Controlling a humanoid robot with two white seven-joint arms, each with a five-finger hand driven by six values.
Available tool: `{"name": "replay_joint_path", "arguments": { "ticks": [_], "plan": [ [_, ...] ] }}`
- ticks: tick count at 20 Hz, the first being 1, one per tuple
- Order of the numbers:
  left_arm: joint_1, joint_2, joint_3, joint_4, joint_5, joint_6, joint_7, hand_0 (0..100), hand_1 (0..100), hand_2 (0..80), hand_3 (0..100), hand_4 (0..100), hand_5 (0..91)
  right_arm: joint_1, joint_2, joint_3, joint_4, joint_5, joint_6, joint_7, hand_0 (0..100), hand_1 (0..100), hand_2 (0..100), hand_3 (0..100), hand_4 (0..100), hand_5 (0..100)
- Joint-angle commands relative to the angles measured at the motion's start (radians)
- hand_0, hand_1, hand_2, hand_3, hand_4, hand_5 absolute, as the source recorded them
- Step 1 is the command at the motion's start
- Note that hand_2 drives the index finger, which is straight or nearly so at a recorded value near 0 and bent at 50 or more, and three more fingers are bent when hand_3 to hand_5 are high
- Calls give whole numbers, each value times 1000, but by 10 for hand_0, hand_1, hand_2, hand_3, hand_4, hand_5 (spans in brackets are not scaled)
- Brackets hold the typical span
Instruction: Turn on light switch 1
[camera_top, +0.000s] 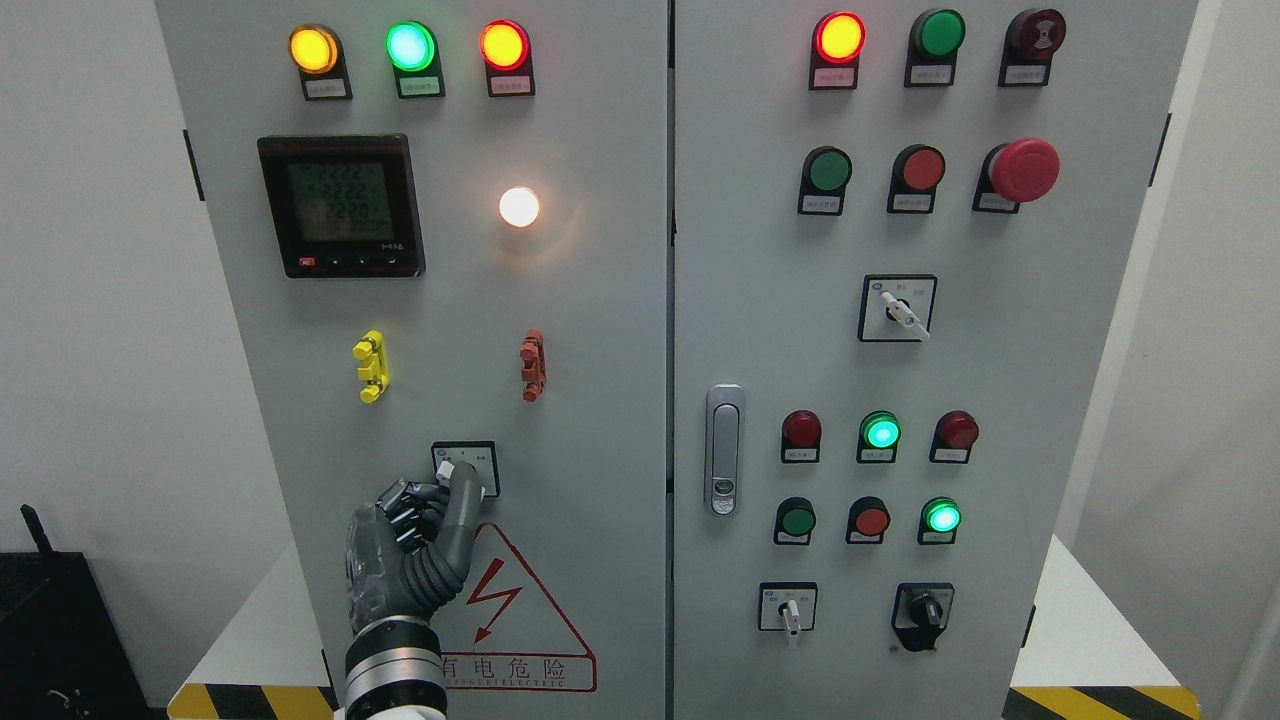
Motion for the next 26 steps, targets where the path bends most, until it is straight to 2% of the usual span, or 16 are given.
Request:
{"name": "replay_joint_path", "arguments": {
  "ticks": [1,10,20,26],
  "plan": [
    [0,0,0,-1,1,0,-5,327,523,665,986,966,850,0,0,0,0,-25,1,0,0,0,0,0,0,0],
    [8,0,1,-5,1,0,-5,286,518,669,988,967,854,0,0,0,0,-25,1,0,0,0,0,0,0,0],
    [26,5,1,-43,7,0,-5,290,512,671,989,967,855,0,0,0,0,-25,1,0,0,0,0,0,0,0],
    [72,8,-2,-109,7,12,-5,290,512,679,991,968,857,0,0,0,0,-25,1,0,0,0,0,0,0,0]
  ]
}}
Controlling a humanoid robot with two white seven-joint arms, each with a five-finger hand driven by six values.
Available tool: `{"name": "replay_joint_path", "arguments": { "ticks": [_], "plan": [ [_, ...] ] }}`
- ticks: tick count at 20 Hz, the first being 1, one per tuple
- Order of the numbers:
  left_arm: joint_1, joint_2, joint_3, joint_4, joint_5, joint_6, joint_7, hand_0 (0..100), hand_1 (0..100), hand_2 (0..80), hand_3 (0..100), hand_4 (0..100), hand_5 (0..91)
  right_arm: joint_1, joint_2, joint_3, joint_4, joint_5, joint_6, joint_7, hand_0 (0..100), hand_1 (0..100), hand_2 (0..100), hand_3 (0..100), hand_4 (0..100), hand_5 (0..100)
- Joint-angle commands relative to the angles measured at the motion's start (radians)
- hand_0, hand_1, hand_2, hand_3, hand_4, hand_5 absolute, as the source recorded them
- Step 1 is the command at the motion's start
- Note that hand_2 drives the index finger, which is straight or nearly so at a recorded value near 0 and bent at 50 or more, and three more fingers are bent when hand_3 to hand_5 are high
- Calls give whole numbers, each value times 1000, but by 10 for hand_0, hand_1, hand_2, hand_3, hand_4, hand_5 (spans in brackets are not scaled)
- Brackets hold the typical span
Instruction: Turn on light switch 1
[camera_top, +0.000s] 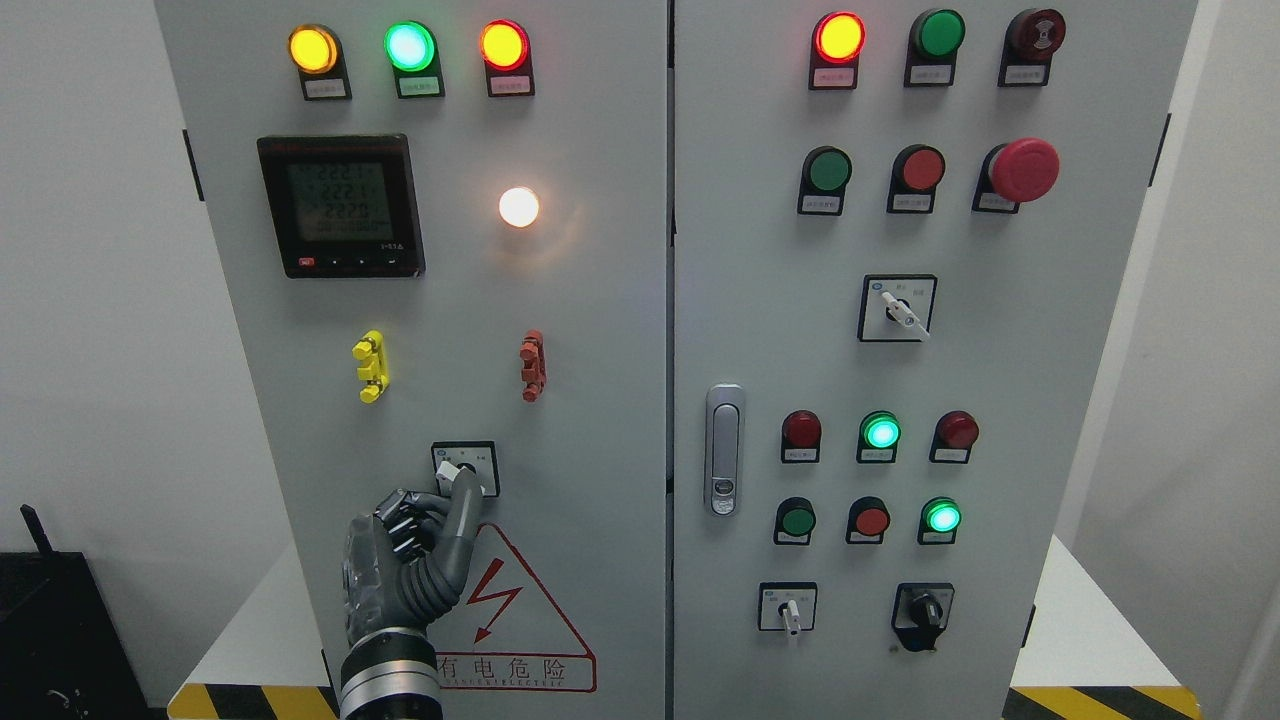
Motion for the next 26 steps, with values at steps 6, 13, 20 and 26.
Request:
{"name": "replay_joint_path", "arguments": {
  "ticks": [6,13,20,26],
  "plan": [
    [127,14,-2,-85,-1,-13,0,333,524,713,1000,969,864,0,0,0,0,-25,-1,0,0,0,0,0,0,0],
    [256,32,16,-83,40,-222,-8,355,488,784,1000,1000,868,0,0,0,0,-25,0,0,0,0,0,0,0,0],
    [346,44,21,-83,39,-309,-51,234,397,796,1000,1000,871,0,0,0,0,-25,-1,0,0,0,0,0,0,0],
    [515,72,42,-73,39,-475,-117,99,346,740,1000,1000,804,0,0,0,0,-25,0,0,0,0,0,0,0,0]
  ]
}}
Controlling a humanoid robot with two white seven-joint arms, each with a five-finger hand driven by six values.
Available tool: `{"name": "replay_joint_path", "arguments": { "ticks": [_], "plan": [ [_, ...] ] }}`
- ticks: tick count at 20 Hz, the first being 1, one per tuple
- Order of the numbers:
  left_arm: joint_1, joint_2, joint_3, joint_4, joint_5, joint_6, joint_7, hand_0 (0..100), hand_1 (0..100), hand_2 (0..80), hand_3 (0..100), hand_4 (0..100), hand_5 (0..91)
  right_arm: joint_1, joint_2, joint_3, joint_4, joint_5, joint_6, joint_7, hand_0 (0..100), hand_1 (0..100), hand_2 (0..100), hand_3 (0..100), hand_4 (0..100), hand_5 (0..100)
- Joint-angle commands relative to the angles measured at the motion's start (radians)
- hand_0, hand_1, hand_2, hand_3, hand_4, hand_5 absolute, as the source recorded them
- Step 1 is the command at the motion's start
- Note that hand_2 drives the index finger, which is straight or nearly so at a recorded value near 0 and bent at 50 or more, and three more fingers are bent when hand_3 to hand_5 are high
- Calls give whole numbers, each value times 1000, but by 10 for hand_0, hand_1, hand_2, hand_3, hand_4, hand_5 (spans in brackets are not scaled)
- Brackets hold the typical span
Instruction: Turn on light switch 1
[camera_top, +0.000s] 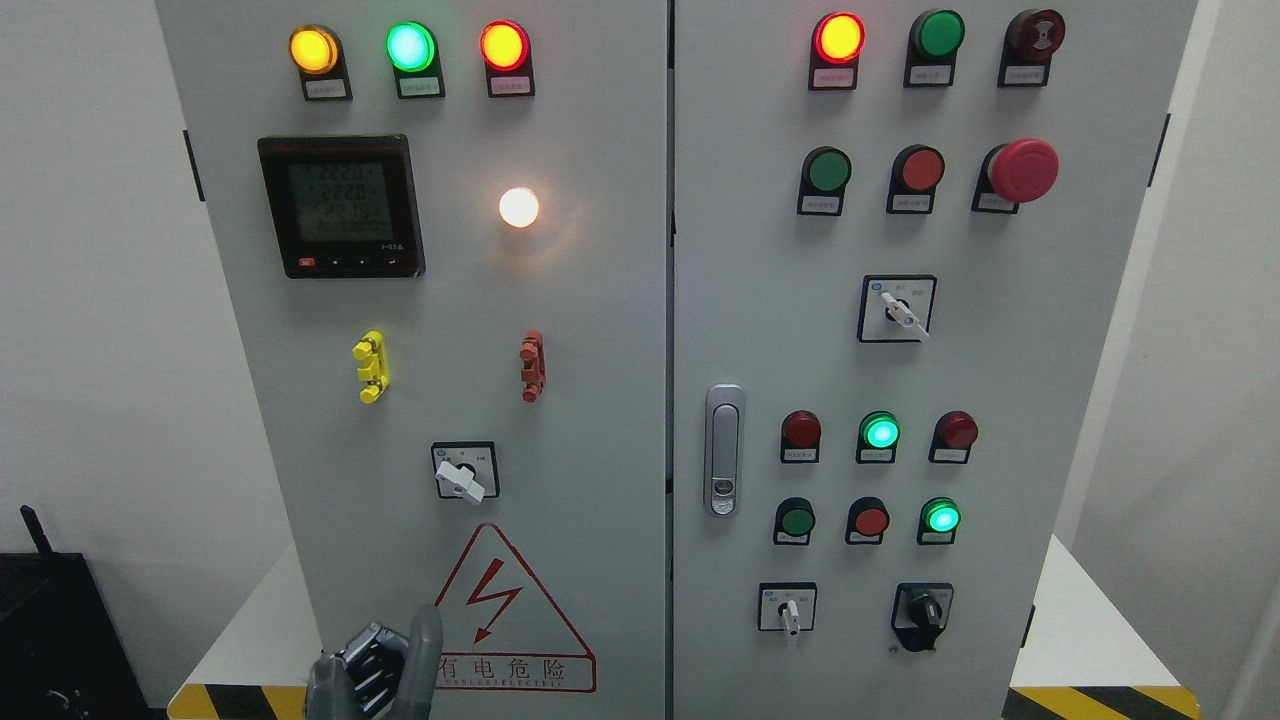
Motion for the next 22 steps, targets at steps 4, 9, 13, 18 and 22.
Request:
{"name": "replay_joint_path", "arguments": {
  "ticks": [4,9,13,18,22],
  "plan": [
    [253,71,52,102,1,-272,-67,87,313,651,947,952,671,0,0,0,0,-25,1,0,0,0,0,0,0,0],
    [379,136,113,380,6,-518,-168,69,230,314,559,632,247,0,0,0,0,-25,1,0,0,0,0,0,0,0],
    [408,156,128,802,-2,-821,-186,15,54,117,392,462,69,0,0,0,0,-25,1,0,0,0,0,0,0,0],
    [385,150,133,1281,0,-942,-193,49,0,96,388,440,71,0,0,0,0,-25,1,0,0,0,0,0,0,0],
    [232,136,131,1763,-2,-936,-233,60,0,93,353,398,27,0,0,0,0,-25,1,0,0,0,0,0,0,0]
  ]
}}
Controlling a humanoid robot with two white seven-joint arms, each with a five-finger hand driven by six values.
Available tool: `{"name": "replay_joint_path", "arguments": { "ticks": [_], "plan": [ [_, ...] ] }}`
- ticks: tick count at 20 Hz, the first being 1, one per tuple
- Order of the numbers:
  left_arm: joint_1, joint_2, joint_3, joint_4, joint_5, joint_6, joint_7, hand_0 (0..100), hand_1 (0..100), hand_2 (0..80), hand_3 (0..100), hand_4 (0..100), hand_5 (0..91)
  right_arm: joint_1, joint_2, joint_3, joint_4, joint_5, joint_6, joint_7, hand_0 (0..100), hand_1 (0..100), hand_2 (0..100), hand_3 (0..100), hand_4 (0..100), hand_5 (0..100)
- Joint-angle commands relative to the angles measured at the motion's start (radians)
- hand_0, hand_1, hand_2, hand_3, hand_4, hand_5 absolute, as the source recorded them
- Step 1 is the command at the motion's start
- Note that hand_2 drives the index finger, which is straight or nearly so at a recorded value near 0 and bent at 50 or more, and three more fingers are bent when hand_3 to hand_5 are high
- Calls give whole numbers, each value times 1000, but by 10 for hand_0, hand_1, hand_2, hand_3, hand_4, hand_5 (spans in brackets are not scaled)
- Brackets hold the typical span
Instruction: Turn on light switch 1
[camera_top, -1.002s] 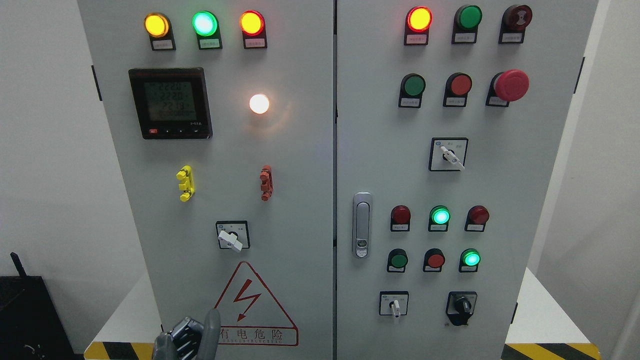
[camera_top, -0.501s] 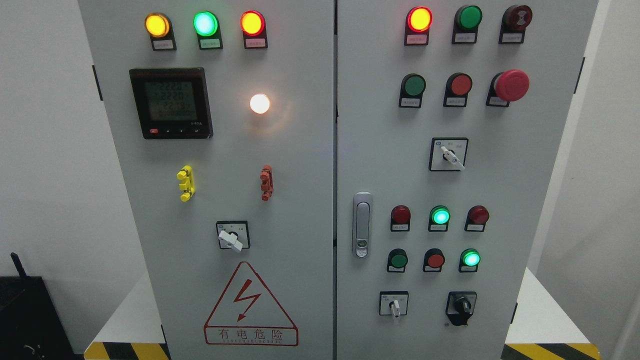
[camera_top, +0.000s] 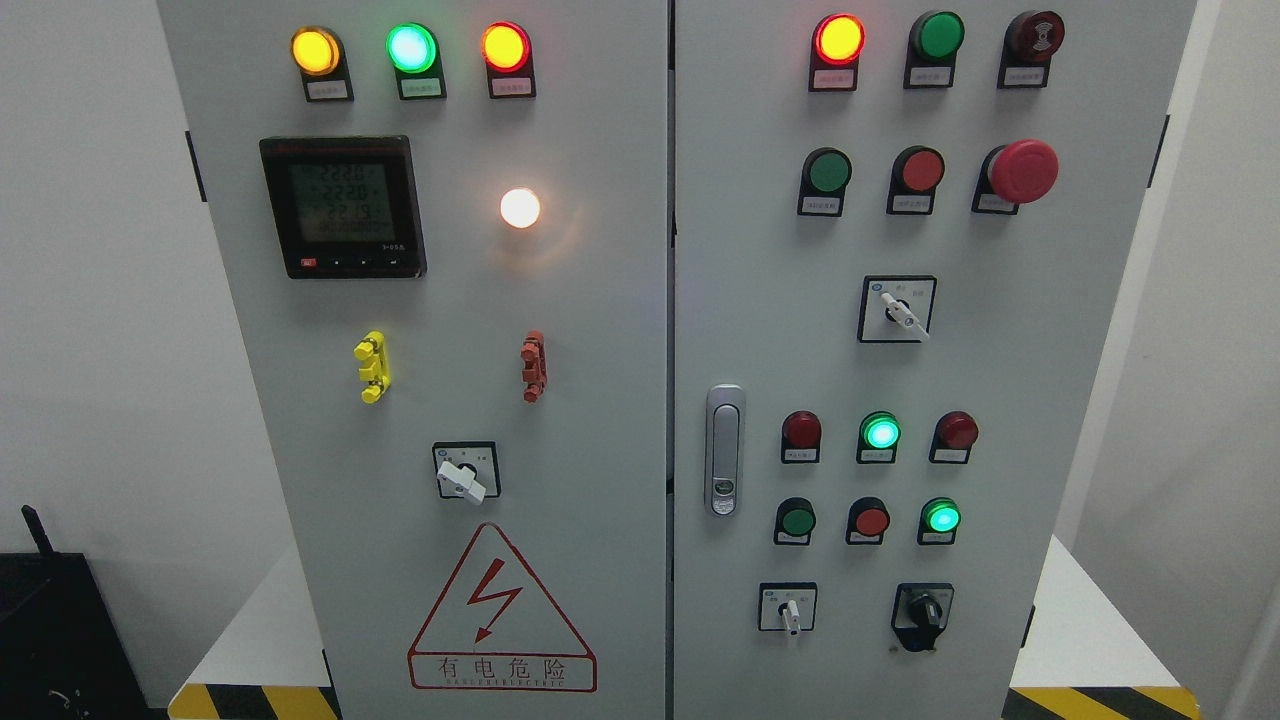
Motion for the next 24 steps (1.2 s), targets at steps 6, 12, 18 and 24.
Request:
{"name": "replay_joint_path", "arguments": {
  "ticks": [6,12,18,24],
  "plan": [
    [-162,14,18,1160,-4,286,-108,75,0,0,128,187,0,0,0,0,0,-25,0,0,0,0,0,0,0,0],
    [-156,-20,-29,1156,5,495,-125,89,0,0,0,0,0,0,0,0,0,-25,-2,0,0,0,0,0,0,0],
    [-197,-63,-20,1156,59,549,-133,62,0,0,0,0,0,0,0,0,0,-25,0,0,0,0,0,0,0,0],
    [-222,-69,-20,1159,90,549,-153,63,0,0,0,0,0,0,0,0,0,-25,0,0,0,0,0,0,0,0]
  ]
}}
